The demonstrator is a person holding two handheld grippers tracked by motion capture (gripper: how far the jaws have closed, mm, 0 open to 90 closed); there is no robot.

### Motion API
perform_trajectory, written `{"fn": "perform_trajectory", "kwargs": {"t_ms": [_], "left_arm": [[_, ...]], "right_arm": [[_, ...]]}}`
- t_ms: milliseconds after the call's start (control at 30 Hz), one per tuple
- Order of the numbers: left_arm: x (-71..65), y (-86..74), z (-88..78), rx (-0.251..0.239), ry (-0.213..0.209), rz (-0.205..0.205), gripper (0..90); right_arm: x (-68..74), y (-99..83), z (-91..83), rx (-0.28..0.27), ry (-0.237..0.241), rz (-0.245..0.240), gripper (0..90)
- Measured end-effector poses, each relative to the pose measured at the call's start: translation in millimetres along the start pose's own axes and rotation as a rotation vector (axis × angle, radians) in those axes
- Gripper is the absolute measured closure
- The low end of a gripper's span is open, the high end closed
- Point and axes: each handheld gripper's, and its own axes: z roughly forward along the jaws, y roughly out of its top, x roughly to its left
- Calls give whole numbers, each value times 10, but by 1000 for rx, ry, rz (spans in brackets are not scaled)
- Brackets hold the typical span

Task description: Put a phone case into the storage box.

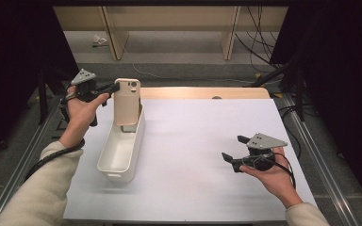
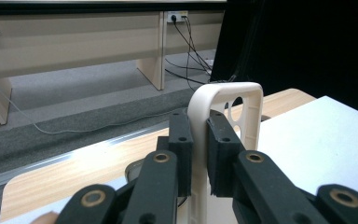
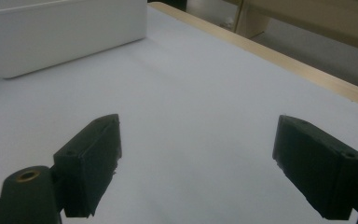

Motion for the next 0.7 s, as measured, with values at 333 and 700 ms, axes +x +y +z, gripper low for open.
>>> {"fn": "perform_trajectory", "kwargs": {"t_ms": [333, 700], "left_arm": [[73, -141, 71, 19, 10, -22, 817], [64, -227, 137, 33, 2, -29, 816]], "right_arm": [[-2, -2, 3, -1, 2, 2, 163], [-3, -2, 2, -4, 3, 4, 164]]}}
